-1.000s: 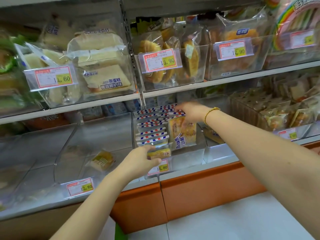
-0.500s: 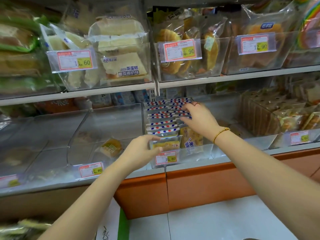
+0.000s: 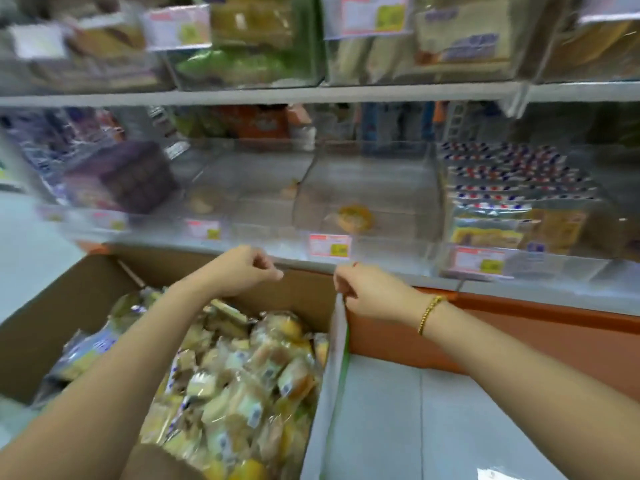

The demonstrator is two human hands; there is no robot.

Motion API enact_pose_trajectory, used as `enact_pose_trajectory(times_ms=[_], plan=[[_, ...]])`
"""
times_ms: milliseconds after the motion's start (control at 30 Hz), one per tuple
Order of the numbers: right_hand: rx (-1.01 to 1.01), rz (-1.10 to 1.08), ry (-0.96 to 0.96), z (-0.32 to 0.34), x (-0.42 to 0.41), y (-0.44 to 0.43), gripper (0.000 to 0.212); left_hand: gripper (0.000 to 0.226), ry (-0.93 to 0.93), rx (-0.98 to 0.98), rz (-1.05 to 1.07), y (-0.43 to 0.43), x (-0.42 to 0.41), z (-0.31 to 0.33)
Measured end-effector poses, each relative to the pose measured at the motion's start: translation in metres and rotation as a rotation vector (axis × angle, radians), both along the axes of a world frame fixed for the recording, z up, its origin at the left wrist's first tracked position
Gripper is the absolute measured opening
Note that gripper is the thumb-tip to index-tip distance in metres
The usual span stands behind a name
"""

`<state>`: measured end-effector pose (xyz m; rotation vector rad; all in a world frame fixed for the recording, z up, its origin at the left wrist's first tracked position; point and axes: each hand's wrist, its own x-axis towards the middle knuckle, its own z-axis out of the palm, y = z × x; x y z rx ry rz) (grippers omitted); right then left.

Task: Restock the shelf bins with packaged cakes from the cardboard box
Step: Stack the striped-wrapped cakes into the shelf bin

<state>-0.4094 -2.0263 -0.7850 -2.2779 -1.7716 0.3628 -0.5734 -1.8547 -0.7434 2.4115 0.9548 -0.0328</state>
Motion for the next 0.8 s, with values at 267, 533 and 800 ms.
enact_pose_trajectory(times_ms=[267, 533, 800], plan=[[-0.230, -0.112, -0.338, -0.052, -0.043, 0.068, 0.018, 0.030, 0.261, -0.055, 0.421, 0.100, -0.143, -0.092], [-0.227, 0.131, -0.015, -0.077, -0.122, 0.161, 0.017, 0.042, 0.597, -0.200, 0.396, 0.146, -0.193, -0.162], [-0.521, 0.194, 0.123, -0.172, -0.136, 0.179, 0.018, 0.032, 0.914, -0.177, 0.313, 0.168, -0.227, -0.191]])
